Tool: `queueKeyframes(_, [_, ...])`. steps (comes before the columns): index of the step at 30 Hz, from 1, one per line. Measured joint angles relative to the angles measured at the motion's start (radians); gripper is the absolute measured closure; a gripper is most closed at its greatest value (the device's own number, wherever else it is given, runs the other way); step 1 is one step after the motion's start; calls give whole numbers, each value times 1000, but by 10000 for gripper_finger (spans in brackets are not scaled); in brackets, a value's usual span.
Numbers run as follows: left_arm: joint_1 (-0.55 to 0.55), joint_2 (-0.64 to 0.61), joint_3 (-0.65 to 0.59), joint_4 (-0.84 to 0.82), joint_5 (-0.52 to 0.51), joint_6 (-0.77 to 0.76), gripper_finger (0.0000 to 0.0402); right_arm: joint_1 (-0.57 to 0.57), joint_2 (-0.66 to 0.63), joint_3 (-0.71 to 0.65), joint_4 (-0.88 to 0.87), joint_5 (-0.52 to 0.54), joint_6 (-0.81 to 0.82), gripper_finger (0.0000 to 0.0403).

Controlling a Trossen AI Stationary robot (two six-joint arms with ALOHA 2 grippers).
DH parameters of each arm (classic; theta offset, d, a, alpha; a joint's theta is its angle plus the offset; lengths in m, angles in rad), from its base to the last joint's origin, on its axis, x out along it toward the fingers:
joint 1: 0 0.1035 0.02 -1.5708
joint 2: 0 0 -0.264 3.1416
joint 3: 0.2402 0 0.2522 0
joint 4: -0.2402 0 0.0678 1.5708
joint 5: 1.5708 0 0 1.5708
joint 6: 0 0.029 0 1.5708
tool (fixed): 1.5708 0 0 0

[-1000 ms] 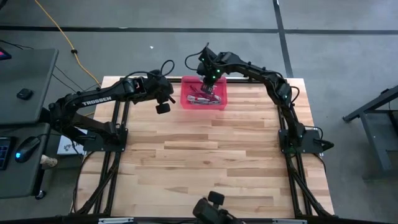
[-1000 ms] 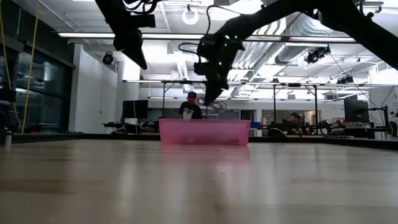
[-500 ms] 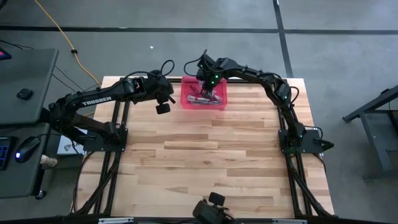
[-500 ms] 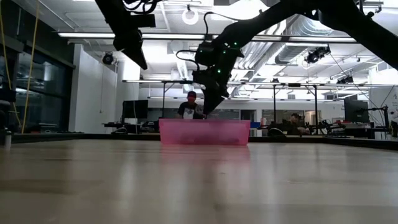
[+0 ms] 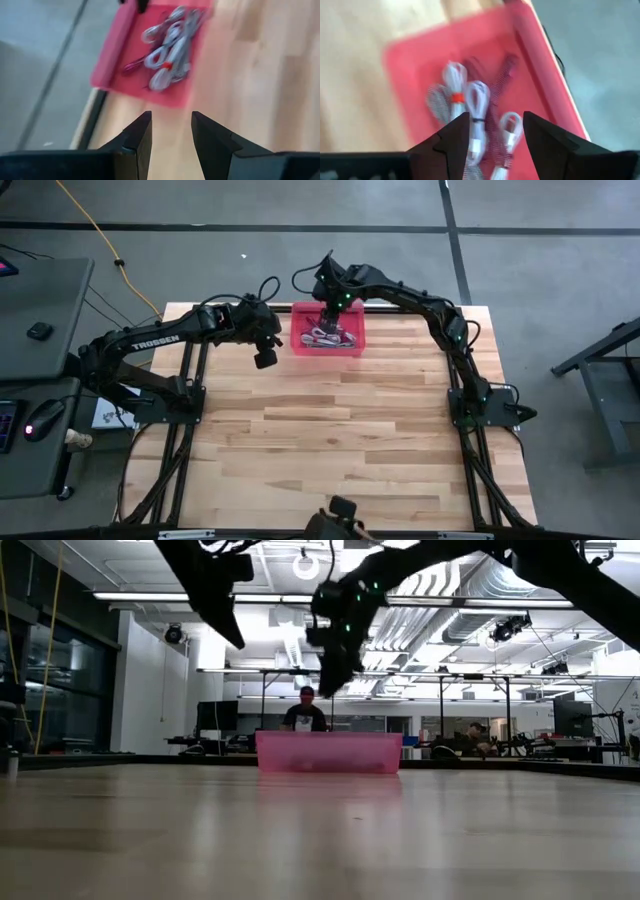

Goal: Pick and place USB-C Cables
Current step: Return to Home Position

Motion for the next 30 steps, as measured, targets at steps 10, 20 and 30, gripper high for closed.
queueKeyframes(10, [-153,-77,-126,159,20,-110,284,125,-43,151,-130,-57,-58,226])
queueKeyframes(20, [-292,-412,-410,338,17,-217,284,210,-231,-14,-50,-162,-67,226])
queueKeyframes(30, [-387,-705,-638,491,15,-243,284,266,-616,-597,391,-140,8,226])
